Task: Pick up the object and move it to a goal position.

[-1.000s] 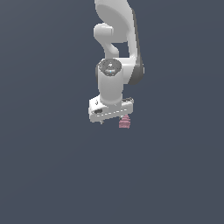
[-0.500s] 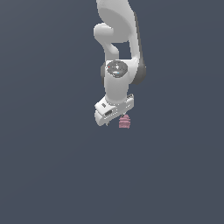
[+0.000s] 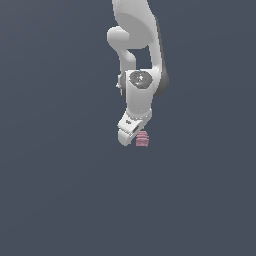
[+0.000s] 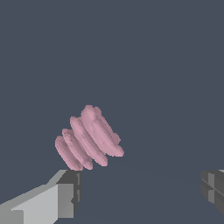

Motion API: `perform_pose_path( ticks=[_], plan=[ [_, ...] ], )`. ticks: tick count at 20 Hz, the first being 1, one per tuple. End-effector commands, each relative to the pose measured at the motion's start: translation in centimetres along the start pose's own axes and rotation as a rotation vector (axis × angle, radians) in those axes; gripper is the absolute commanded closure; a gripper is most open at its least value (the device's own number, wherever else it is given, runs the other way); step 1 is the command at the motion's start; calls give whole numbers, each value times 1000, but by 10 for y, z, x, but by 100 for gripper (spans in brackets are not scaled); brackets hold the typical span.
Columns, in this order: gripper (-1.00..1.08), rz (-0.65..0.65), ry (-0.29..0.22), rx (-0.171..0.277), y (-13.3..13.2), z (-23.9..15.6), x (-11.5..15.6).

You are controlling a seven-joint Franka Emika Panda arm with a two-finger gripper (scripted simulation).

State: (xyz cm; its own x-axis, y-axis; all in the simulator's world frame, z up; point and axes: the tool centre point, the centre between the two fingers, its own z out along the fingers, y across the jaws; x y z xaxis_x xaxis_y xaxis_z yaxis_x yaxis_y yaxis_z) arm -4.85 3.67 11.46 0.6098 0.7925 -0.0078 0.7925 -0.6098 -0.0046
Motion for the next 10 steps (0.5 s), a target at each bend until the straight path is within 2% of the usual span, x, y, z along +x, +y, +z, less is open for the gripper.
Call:
perform_pose_path(
  ticks=[1,10],
  plan=[
    [-92,-84,0,-1,-7,3,2],
    [-92,-372,2,-4,-30,13,7]
  ],
)
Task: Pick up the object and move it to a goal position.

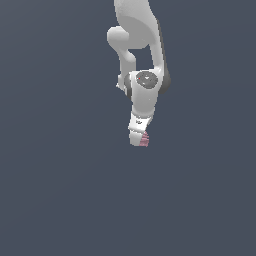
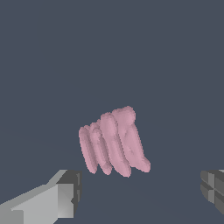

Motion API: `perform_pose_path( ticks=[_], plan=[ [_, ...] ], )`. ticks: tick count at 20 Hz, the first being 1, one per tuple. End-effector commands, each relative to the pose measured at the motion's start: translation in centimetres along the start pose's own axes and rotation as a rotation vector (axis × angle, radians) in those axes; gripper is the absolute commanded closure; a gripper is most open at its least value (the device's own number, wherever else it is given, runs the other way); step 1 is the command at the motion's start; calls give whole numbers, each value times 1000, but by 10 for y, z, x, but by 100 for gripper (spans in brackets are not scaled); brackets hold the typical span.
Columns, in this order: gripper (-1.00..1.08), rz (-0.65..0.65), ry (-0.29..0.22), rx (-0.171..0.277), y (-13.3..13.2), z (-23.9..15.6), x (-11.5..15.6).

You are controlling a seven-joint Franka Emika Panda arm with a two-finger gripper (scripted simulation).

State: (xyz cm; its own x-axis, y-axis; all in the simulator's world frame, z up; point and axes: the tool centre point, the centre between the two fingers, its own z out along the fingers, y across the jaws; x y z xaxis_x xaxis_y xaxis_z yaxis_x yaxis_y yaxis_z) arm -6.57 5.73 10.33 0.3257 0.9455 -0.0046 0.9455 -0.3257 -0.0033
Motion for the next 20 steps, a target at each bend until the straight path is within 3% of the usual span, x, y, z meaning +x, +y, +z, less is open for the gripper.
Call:
perform_pose_path(
  ticks=[1,10,20],
  plan=[
    [-92,-76,1,-1,-5,2,3],
    [-92,-249,3,-3,-18,8,10],
    [-92,-284,4,-4,-21,10,12]
  ],
)
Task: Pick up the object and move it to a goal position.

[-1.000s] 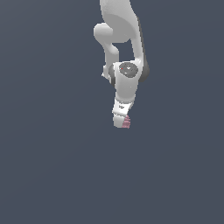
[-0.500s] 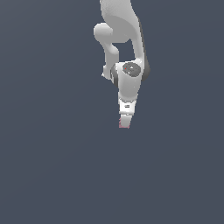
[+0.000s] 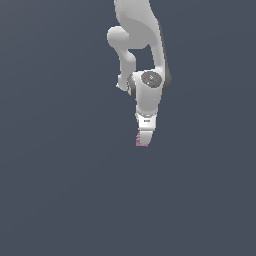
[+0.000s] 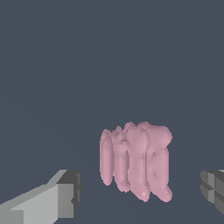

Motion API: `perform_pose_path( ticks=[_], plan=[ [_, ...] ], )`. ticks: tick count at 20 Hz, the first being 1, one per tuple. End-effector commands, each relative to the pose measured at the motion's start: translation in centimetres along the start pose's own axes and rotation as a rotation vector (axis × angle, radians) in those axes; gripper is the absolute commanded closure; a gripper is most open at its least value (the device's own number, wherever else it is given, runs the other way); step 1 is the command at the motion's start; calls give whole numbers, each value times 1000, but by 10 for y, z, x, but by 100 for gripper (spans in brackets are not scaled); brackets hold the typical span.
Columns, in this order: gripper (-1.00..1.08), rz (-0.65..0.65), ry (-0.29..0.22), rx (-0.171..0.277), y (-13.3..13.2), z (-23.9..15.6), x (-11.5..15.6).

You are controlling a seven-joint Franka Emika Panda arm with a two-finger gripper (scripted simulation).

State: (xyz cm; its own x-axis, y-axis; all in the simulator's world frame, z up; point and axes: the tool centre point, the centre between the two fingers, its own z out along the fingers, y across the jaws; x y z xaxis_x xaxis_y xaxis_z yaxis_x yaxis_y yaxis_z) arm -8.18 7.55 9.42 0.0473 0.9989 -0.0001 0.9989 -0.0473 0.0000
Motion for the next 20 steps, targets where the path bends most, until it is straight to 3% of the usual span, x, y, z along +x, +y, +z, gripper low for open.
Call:
perform_pose_path(
  ticks=[1,16,17,20],
  plan=[
    [-92,0,0,0,0,3,0],
    [-92,-6,0,0,-1,50,0],
    [108,-6,0,0,-1,50,0],
    [108,-6,0,0,-1,50,0]
  ],
)
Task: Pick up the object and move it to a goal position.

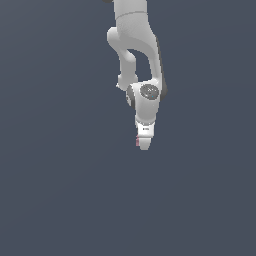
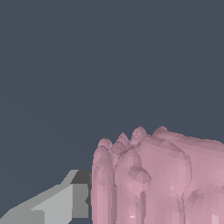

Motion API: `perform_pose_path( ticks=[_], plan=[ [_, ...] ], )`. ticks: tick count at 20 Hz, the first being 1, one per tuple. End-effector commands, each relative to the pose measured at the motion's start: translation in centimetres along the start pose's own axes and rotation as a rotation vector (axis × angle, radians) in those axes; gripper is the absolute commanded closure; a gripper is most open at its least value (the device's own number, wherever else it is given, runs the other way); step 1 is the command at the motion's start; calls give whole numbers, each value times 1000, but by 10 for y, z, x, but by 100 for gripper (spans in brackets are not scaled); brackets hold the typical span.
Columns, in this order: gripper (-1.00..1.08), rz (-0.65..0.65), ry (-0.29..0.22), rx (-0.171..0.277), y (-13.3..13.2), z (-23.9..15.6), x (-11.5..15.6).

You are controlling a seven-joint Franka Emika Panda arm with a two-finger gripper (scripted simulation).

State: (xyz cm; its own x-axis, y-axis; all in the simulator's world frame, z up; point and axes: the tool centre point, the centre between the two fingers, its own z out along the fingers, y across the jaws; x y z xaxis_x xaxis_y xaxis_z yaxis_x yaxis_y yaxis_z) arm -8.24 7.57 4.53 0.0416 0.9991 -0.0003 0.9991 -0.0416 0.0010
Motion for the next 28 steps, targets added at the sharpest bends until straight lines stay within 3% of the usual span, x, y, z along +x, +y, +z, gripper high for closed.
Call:
perform_pose_path(
  ticks=[1,9,15,21,28],
  plan=[
    [108,0,0,1,0,1,0],
    [108,0,0,0,1,0,-1],
    [108,0,0,0,8,-3,-19],
    [108,0,0,0,24,-10,-59],
    [108,0,1,0,53,-23,-128]
  ],
)
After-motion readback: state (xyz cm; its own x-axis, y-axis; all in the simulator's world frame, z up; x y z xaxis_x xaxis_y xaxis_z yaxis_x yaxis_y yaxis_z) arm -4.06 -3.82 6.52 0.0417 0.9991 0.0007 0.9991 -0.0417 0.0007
